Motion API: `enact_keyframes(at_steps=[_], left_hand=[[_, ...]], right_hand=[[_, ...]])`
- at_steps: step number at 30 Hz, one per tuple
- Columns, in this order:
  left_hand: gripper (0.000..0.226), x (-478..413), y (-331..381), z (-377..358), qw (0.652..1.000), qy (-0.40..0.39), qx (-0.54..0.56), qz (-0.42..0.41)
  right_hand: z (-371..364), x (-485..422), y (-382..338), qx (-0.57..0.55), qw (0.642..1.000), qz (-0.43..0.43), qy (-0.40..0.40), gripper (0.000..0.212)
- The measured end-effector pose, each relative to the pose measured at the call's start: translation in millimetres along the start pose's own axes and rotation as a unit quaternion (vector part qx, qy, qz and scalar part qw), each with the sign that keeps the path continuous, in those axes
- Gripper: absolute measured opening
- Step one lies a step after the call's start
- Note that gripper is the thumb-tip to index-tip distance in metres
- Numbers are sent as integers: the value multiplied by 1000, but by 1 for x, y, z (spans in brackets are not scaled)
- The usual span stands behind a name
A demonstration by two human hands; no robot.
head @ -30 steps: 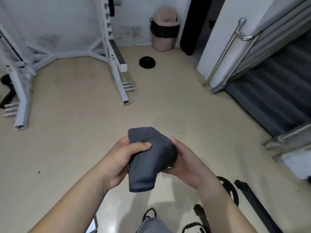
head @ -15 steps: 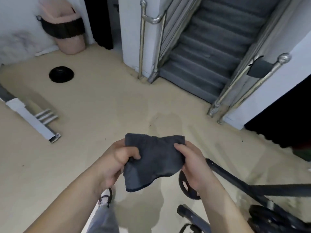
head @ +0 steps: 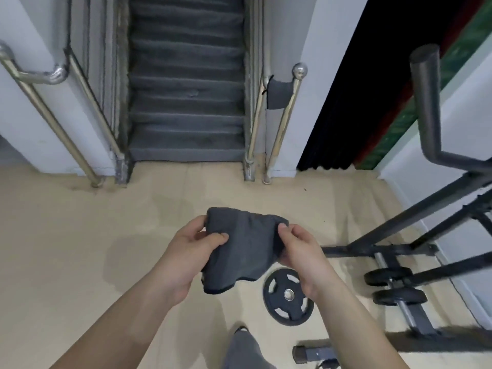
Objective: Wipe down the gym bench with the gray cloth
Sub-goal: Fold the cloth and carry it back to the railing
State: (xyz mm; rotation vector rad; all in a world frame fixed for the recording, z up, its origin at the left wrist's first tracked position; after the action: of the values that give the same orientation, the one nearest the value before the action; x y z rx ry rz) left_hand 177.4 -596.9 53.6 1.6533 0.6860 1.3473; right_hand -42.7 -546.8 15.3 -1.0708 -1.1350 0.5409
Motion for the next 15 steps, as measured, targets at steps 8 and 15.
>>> enact_keyframes(at_steps=[8, 15], left_hand=[[23, -167, 117, -57, 994, -82, -67, -14], [28, -302, 215, -80, 975, -168, -145, -33]], right_hand=[[-3, -153, -98, 60, 994, 68, -67, 59], [-5, -283, -179, 105, 977, 88, -162, 49]])
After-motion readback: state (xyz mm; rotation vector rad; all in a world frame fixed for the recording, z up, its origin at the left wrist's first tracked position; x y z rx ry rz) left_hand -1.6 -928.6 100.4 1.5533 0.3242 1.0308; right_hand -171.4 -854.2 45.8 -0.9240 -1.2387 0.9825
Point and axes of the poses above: each hand's wrist, its own x-axis away from the middle knuckle, its own z-axis out of the back of the hand, y = z × x, the point moved 7 cm from there along -x, towards the middle knuckle, and after that the axes turned 1 degree about -x, right-handed, at the moved point
